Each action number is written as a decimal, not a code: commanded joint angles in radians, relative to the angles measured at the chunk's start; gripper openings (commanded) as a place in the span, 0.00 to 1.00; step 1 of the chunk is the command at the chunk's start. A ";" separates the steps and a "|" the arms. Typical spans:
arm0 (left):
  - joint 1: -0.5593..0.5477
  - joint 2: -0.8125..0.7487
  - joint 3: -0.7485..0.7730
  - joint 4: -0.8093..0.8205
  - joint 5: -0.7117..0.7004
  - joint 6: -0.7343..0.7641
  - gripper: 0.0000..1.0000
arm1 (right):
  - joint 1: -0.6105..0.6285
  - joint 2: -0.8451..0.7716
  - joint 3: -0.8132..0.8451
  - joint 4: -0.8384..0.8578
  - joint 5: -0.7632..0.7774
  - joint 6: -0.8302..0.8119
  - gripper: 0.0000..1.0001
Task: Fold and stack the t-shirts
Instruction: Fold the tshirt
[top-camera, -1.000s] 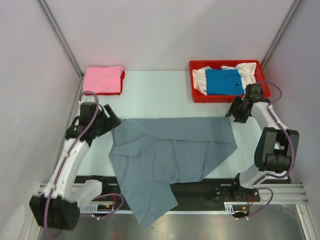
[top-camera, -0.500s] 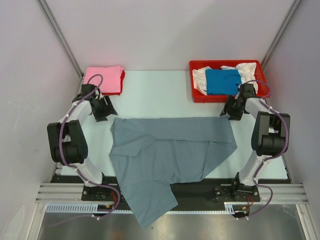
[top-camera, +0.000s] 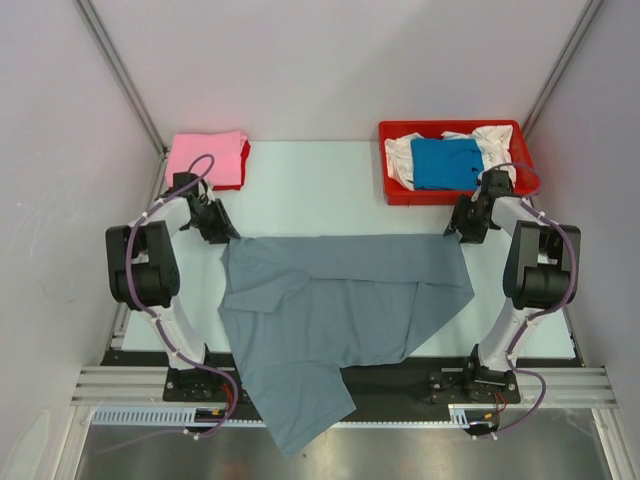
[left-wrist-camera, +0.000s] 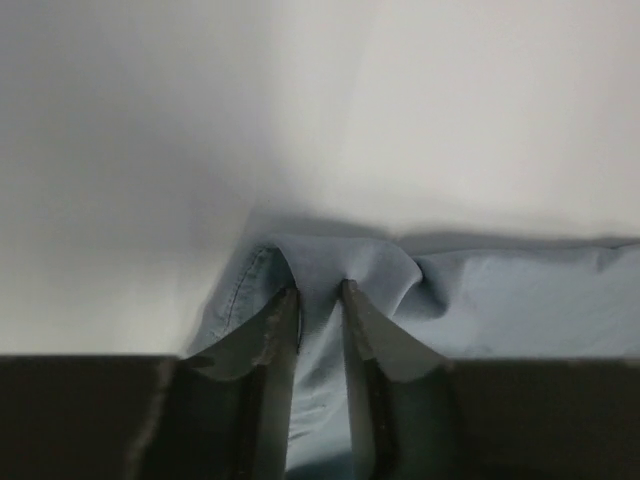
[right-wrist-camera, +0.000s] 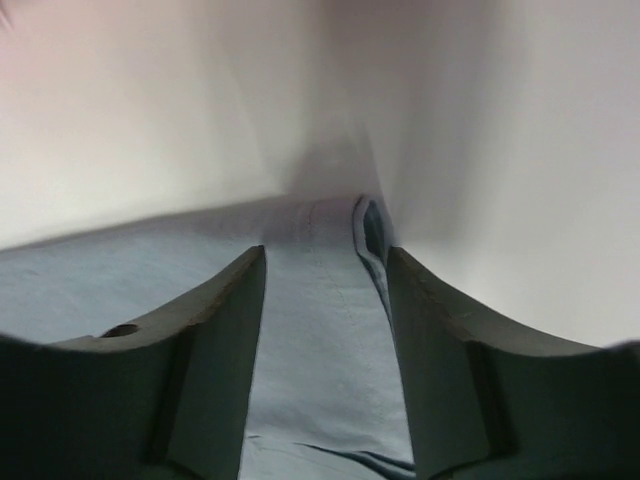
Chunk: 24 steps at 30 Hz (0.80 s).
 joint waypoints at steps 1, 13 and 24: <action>0.001 0.014 0.005 0.040 0.036 -0.006 0.25 | 0.006 0.032 0.012 0.039 -0.031 0.002 0.54; 0.073 0.071 0.164 0.045 -0.088 -0.010 0.00 | 0.044 0.159 0.239 -0.038 0.019 0.098 0.18; 0.081 0.031 0.161 0.017 -0.148 0.000 0.55 | 0.086 0.034 0.352 -0.383 0.314 0.031 0.51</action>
